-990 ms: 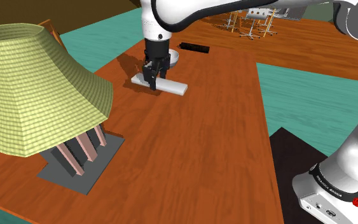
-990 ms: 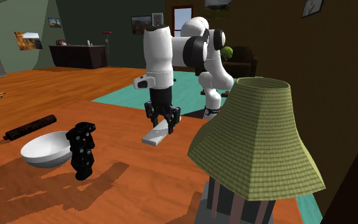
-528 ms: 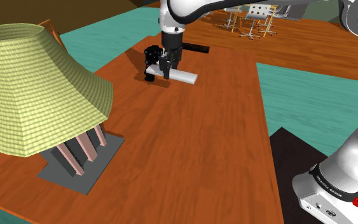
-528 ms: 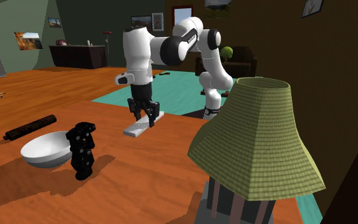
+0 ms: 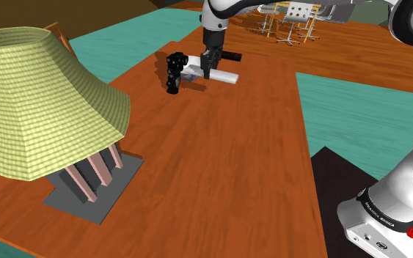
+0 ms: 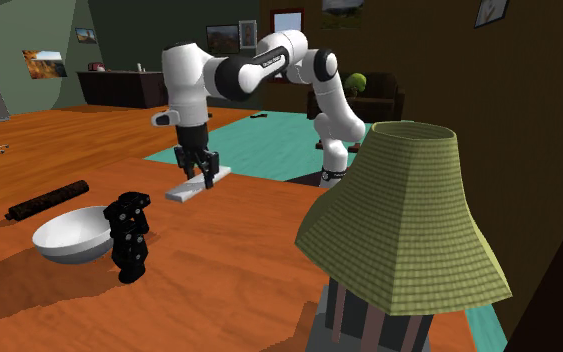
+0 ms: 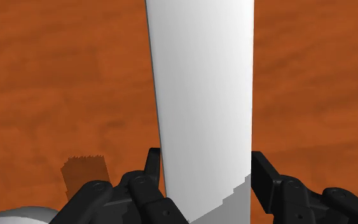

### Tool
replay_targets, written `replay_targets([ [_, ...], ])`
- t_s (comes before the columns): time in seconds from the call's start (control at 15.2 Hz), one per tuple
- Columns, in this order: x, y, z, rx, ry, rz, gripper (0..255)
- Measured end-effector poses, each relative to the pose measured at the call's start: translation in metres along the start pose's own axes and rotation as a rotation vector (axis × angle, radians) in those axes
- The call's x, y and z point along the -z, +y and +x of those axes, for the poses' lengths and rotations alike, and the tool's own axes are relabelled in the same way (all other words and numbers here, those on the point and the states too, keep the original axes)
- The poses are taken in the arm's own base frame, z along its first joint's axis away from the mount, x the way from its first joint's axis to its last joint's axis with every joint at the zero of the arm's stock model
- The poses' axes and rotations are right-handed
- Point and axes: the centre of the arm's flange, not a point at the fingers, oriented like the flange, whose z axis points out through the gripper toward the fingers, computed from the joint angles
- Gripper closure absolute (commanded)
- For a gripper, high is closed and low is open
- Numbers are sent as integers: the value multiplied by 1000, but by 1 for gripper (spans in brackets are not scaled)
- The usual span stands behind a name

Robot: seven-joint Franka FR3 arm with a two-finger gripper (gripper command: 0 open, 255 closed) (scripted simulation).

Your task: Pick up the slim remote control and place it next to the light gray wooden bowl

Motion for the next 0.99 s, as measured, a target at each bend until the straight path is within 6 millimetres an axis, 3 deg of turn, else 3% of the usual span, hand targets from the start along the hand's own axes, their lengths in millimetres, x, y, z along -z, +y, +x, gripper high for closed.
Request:
replay_targets([
  [0.59,1,120,-1,0,0,0,255],
  [0.73,-1,133,-2,0,-1,0,255],
  [0.99,-21,138,-2,1,-1,0,255],
])
